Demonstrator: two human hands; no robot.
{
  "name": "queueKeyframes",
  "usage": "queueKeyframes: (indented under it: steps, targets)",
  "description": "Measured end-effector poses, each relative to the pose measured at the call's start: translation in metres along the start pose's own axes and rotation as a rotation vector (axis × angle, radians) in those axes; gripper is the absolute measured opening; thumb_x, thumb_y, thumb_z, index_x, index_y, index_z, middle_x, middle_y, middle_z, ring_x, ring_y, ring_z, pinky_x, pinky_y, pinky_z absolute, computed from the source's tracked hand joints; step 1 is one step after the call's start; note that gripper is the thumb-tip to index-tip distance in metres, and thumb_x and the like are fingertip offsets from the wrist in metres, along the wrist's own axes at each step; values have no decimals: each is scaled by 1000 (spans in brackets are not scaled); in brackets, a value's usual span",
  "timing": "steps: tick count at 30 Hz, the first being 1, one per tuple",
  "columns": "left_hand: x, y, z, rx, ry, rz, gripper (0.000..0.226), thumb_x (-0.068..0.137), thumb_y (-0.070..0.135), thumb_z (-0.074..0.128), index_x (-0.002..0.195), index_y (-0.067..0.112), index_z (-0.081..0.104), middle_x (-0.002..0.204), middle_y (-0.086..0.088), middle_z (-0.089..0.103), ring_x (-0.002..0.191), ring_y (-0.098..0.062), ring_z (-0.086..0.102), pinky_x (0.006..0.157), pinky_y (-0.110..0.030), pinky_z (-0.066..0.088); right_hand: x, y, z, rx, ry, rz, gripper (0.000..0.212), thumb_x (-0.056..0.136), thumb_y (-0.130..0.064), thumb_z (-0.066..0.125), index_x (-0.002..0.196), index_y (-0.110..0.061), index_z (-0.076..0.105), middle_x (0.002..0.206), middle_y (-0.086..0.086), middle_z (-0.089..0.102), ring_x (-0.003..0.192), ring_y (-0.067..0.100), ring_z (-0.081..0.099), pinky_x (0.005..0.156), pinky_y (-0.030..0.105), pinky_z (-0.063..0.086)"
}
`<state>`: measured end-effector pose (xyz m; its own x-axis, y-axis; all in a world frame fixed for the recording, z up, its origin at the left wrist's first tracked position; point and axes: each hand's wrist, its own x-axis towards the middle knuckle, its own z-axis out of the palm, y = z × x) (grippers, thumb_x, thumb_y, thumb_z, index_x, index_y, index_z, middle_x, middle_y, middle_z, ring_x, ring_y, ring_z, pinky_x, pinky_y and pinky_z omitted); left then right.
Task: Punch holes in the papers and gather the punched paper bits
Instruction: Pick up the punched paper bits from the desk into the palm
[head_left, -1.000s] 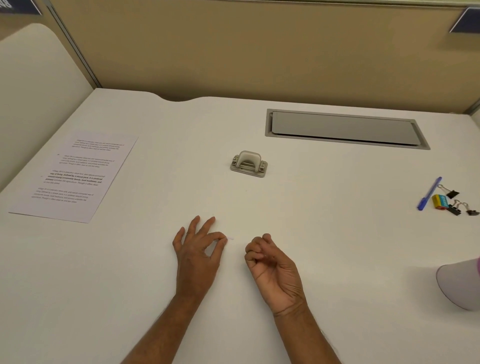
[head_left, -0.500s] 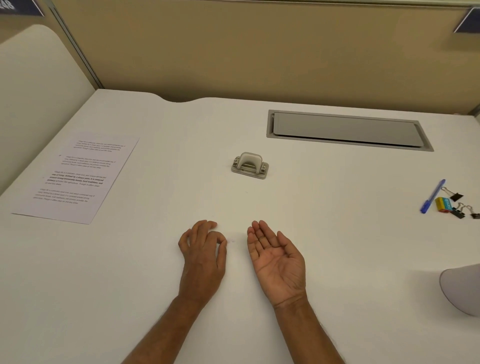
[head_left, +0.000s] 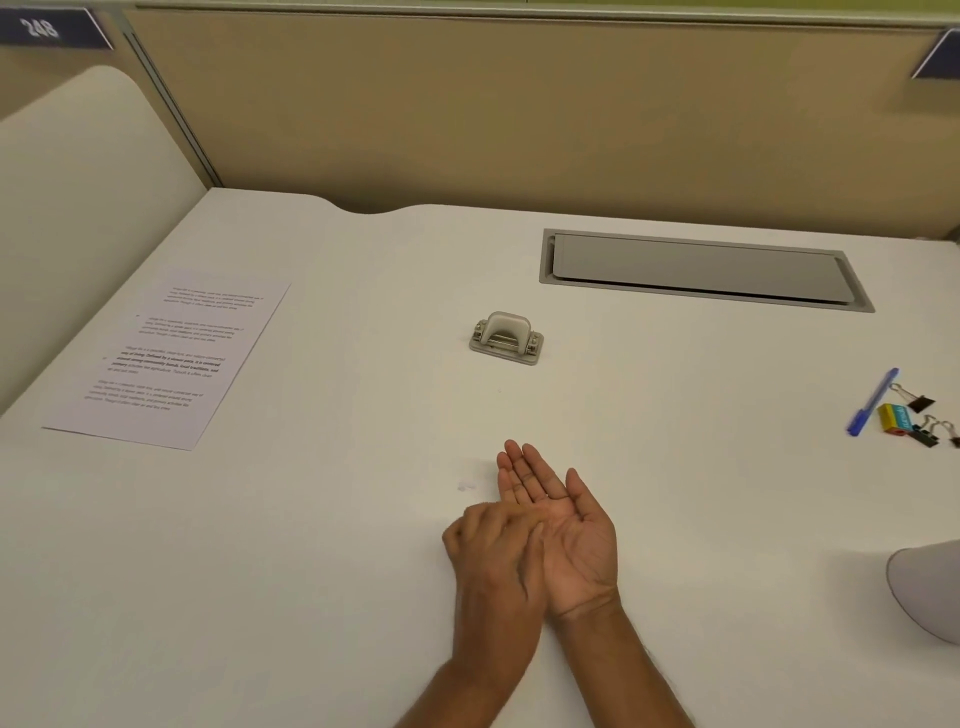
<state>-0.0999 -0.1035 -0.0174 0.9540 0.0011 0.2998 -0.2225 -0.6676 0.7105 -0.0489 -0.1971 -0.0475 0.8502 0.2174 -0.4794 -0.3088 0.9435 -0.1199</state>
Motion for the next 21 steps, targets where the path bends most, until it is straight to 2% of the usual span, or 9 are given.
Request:
queueKeyframes:
  steps: [2, 5, 8, 15, 21]
  targets:
    - [3, -9, -6, -9, 72, -37, 16, 94, 19, 61, 105, 24, 70, 104, 14, 65, 103, -6, 54, 93, -24, 36, 0, -1, 0, 29, -8, -6, 52, 104, -29, 38, 134, 10, 54, 147, 26, 49, 138, 38, 46, 119, 46, 30]
    - [12, -30, -19, -14, 172, -212, 19, 90, 13, 69, 106, 22, 70, 100, 13, 67, 100, -10, 58, 90, -32, 44, -2, -2, -1, 55, -22, -21, 52, 102, -28, 41, 133, 11, 55, 146, 27, 50, 136, 40, 48, 117, 47, 32]
    - [22, -48, -27, -31, 163, -346, 24, 86, 13, 74, 109, 18, 71, 95, 10, 66, 98, -14, 57, 94, -37, 44, -5, -4, -4, 60, -28, -31, 52, 102, -30, 42, 132, 11, 56, 145, 27, 50, 135, 40, 49, 117, 47, 33]
    - [32, -56, -21, -6, 129, -365, 16, 84, 24, 76, 100, 24, 76, 92, 15, 62, 97, -7, 52, 92, -23, 31, -8, -7, -6, 53, -21, -36, 53, 103, -31, 43, 131, 11, 56, 145, 27, 51, 134, 40, 50, 116, 47, 34]
    - [36, -56, -18, 40, 139, -349, 6, 83, 19, 78, 87, 23, 76, 85, 13, 63, 91, -11, 52, 90, -30, 36, -8, -6, -6, 38, -20, -35, 53, 102, -31, 43, 131, 11, 56, 144, 27, 51, 133, 40, 51, 116, 46, 34]
